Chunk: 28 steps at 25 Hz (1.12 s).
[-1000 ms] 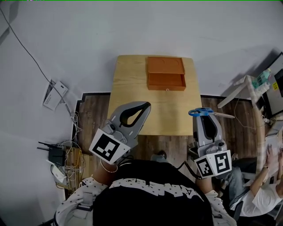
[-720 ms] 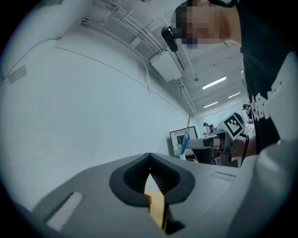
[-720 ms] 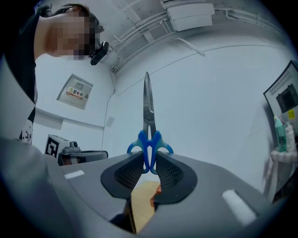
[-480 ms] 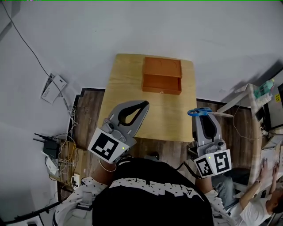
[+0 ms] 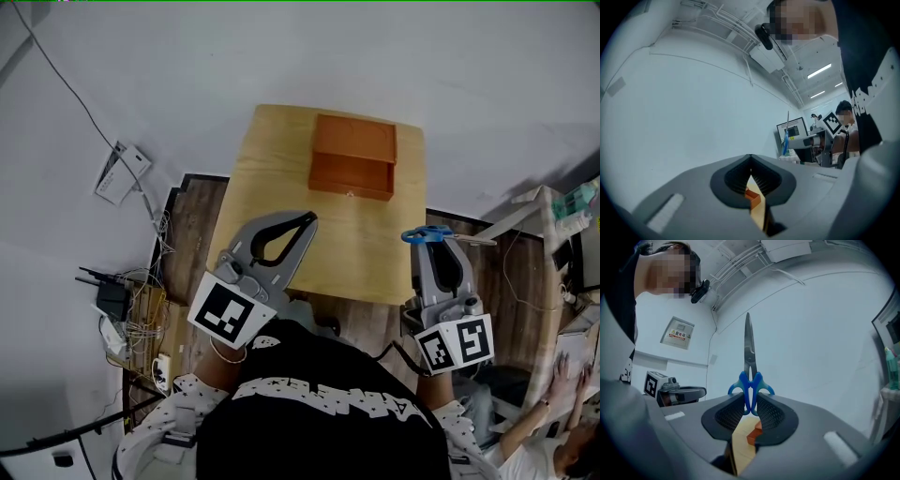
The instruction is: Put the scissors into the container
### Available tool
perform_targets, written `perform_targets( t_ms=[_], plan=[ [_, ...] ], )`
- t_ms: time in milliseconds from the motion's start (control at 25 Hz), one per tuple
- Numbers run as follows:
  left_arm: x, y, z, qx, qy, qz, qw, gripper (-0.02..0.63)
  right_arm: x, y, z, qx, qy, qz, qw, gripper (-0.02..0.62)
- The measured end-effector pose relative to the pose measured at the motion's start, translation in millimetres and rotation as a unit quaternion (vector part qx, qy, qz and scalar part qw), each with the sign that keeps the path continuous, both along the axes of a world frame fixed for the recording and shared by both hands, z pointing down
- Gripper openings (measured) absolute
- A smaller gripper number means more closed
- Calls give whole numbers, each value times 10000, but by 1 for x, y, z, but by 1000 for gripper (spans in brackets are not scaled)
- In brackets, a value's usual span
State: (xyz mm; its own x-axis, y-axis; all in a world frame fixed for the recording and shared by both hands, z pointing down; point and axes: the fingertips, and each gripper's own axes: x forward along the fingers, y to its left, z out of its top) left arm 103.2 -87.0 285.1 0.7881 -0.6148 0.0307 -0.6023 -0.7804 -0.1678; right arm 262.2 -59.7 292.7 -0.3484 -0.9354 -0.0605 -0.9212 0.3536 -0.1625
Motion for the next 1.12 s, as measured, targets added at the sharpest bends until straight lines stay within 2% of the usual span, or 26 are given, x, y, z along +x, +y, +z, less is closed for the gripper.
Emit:
perform_targets(
  t_ms=[200,400,560,760,1120],
  plan=[
    [-7,-19,-3,-38,98,-46,9999,0,1,-23,4,-27,138,38,9999,97],
    [-10,-51,-11,210,11,-124,9997,0,1,-47,4,-120,246,77,9996,97],
    [-7,-65,-8,147,93,-51,9998,0,1,-67,8,-227,378,62,9990,97],
    [-22,-88,1,-8,249,-233,9994,0,-5,-90,18,-329,563,60,9979,97],
    [-42,-116,7,19,232,-499,9985,0,-14,-124,40,-543,1024,23,9933,97]
  ],
)
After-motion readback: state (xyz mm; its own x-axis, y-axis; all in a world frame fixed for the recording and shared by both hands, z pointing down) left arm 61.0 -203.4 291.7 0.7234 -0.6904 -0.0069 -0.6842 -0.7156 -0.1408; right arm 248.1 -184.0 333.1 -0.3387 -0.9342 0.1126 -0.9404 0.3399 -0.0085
